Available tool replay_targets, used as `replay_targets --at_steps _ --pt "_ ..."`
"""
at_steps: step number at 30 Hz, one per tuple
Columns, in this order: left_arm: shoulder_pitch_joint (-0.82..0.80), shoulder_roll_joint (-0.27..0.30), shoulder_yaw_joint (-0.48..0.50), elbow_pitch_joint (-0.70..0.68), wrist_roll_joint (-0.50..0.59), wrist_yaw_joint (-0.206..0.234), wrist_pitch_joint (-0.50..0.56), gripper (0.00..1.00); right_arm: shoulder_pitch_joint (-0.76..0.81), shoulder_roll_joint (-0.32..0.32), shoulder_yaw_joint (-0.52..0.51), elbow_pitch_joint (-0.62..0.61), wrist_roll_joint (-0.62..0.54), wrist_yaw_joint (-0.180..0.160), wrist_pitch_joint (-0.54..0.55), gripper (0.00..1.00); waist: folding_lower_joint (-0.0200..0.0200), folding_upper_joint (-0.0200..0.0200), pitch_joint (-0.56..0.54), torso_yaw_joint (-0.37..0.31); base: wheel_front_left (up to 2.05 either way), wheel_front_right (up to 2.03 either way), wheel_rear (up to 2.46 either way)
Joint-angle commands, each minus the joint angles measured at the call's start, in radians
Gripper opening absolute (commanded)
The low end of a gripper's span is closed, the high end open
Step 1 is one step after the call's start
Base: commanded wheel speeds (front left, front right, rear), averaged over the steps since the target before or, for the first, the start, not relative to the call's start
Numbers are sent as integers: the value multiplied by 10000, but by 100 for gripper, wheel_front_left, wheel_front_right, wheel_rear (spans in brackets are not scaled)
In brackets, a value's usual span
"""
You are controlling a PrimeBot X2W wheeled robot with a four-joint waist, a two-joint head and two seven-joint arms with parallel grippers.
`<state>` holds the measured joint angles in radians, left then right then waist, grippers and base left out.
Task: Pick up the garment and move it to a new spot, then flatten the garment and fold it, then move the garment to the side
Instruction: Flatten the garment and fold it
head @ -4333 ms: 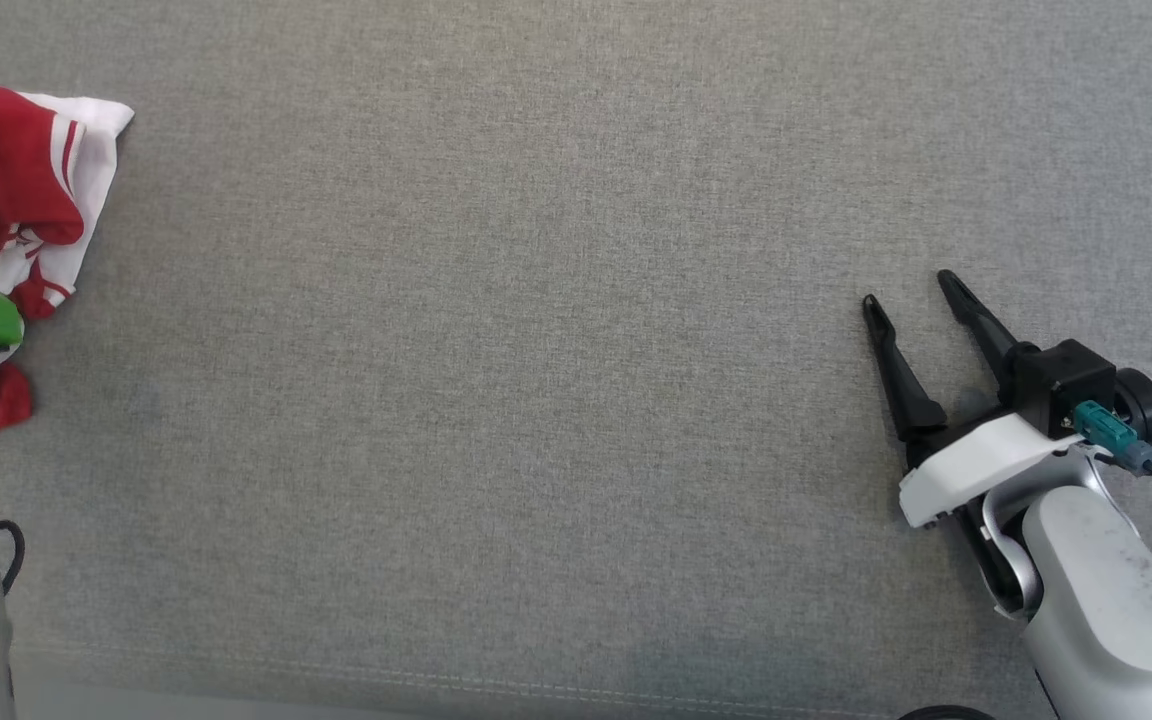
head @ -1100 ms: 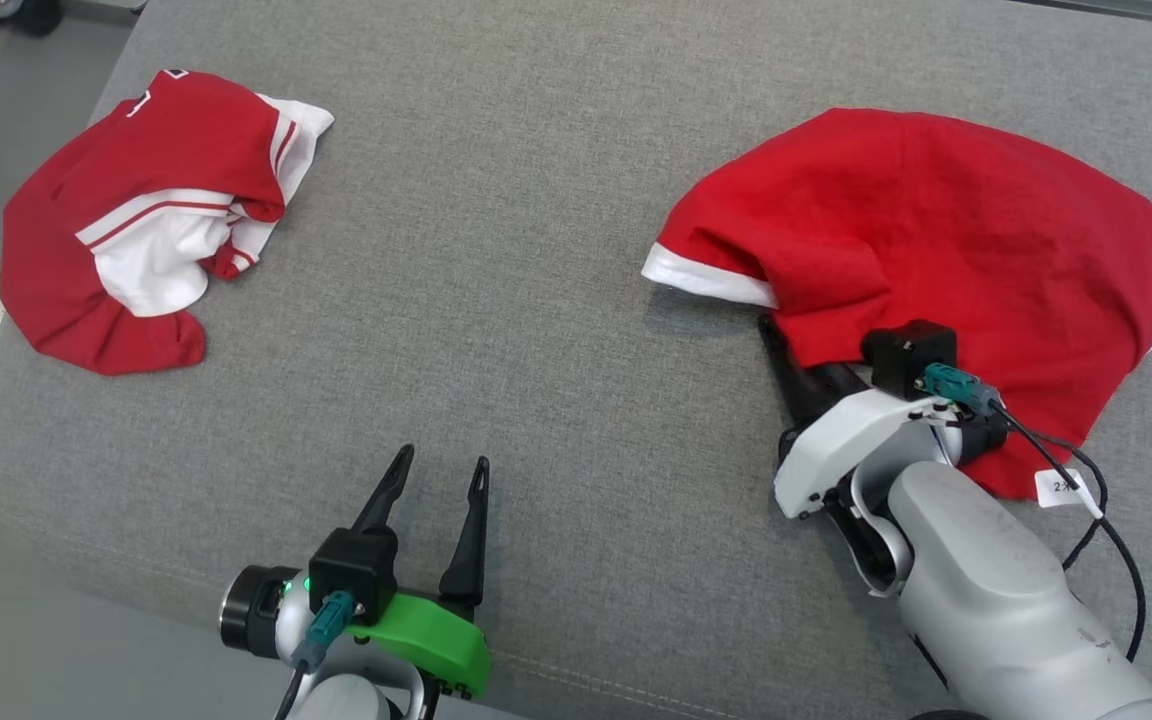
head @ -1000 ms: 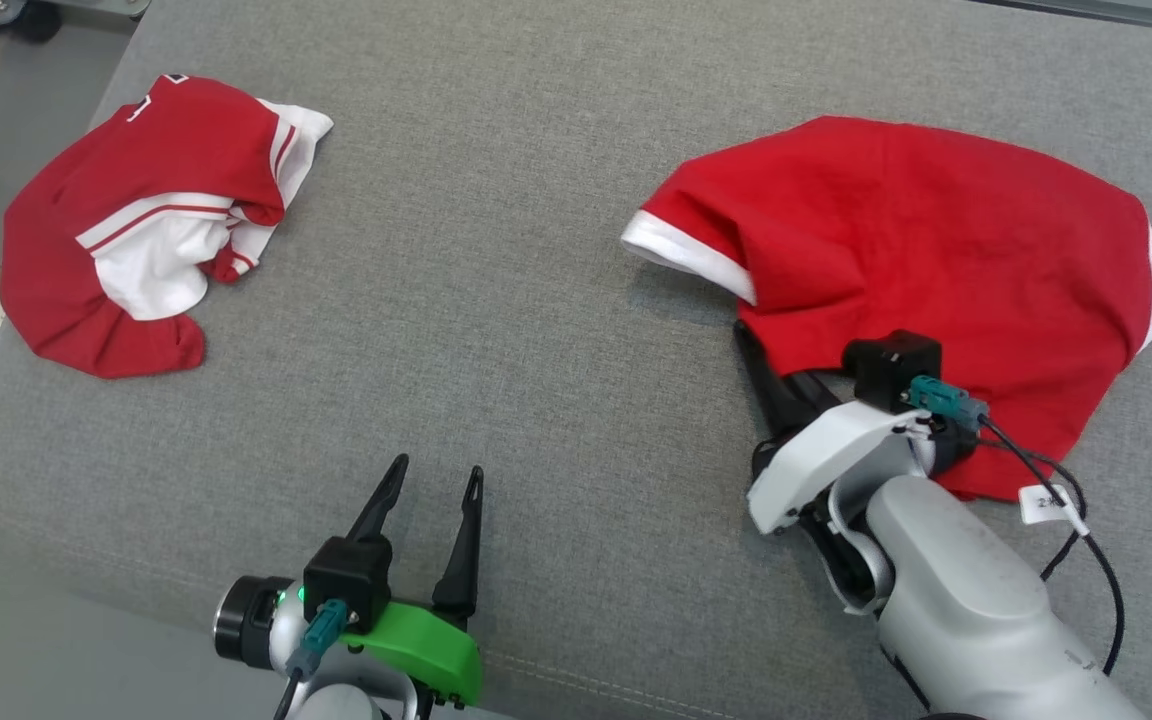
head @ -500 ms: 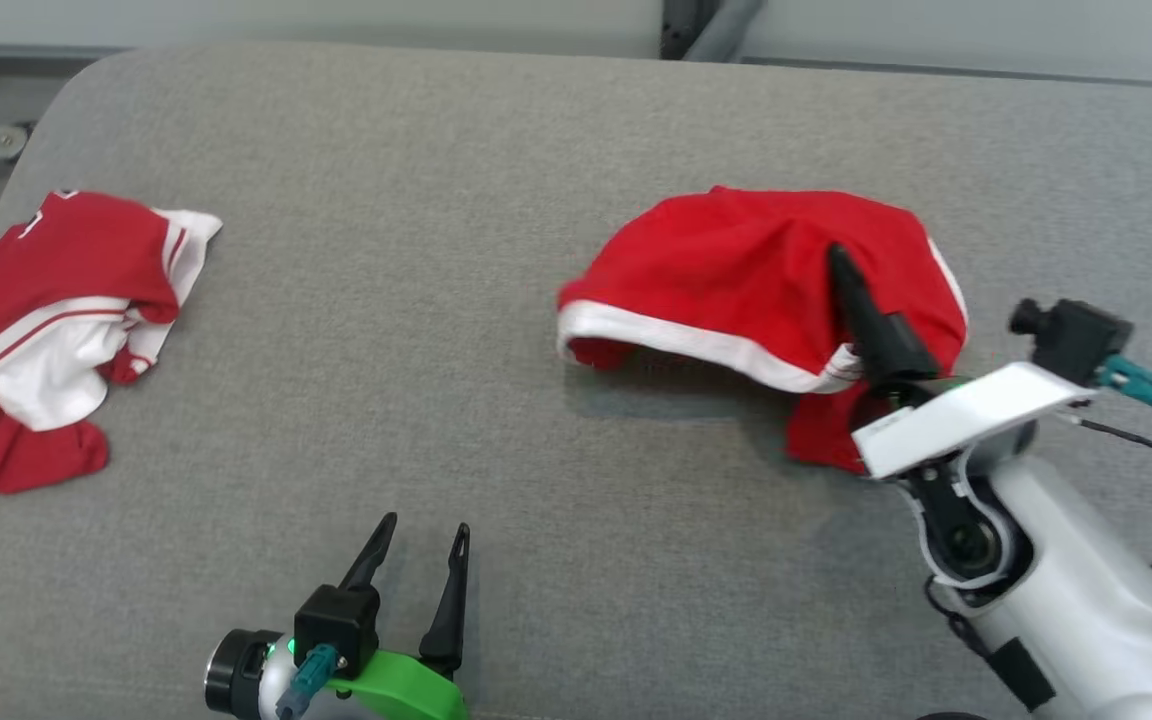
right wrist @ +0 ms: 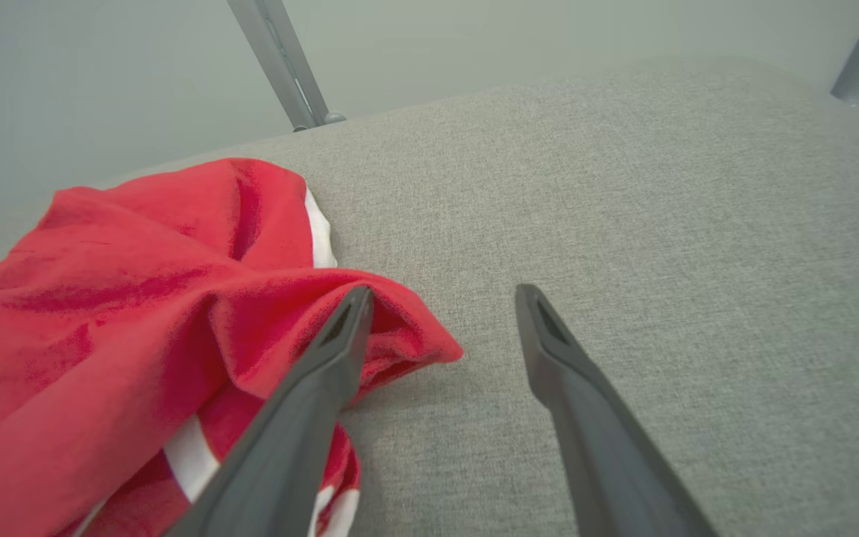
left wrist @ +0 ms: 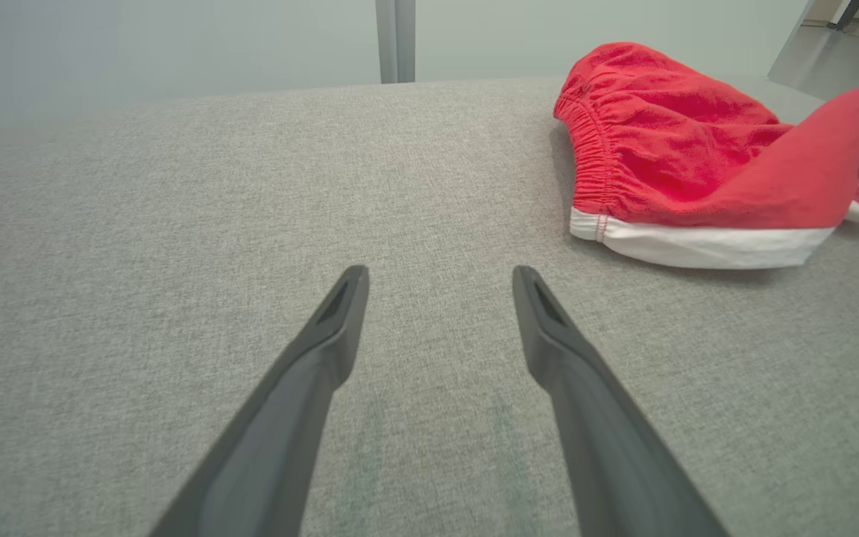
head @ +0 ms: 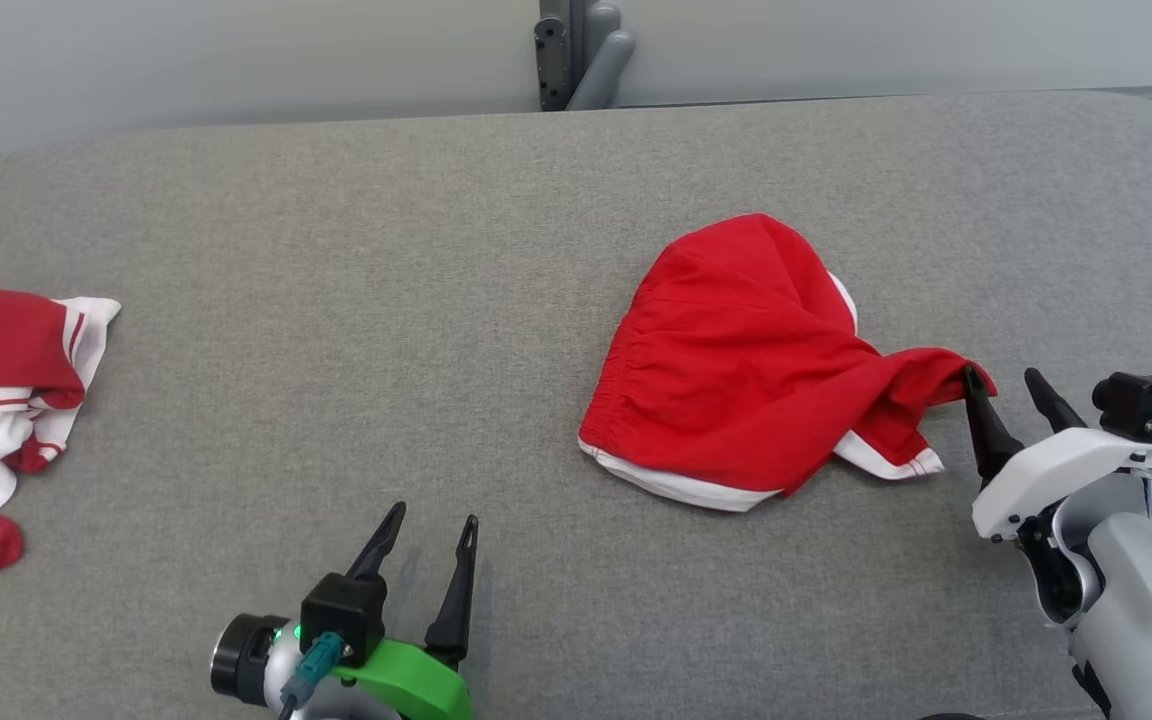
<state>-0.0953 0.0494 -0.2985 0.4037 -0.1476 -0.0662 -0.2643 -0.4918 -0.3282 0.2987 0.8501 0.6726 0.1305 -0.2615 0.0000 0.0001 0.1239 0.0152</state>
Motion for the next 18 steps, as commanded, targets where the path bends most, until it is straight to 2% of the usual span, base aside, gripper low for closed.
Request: replay_targets --at_steps 1,7,8,11,18 --pt "-173 26 17 -45 -14 -68 0 100 61 66 -227 -81 -339 4 -42 100 0 -1 -25 -173 0 0 0" --pt "-823 26 -327 -200 -386 -417 -1 100 824 748 -1595 -1381 -1746 2 -42 100 0 -1 196 -830 0 0 0" --pt "-1095 28 -446 49 -669 -490 0 100 1021 1008 -1837 -1797 -2037 1 -41 100 0 -1 374 -1108 0 0 0" --pt "-1706 31 -743 481 -832 -570 -1 100 1186 1330 -2079 -2326 -2330 2 -44 100 0 -1 667 -1501 0 0 0" --pt "-2717 35 -812 1888 -1366 -628 -1 100 1249 1708 -1840 -3102 -2872 2 -43 100 0 -1 1241 -2375 0 0 0"
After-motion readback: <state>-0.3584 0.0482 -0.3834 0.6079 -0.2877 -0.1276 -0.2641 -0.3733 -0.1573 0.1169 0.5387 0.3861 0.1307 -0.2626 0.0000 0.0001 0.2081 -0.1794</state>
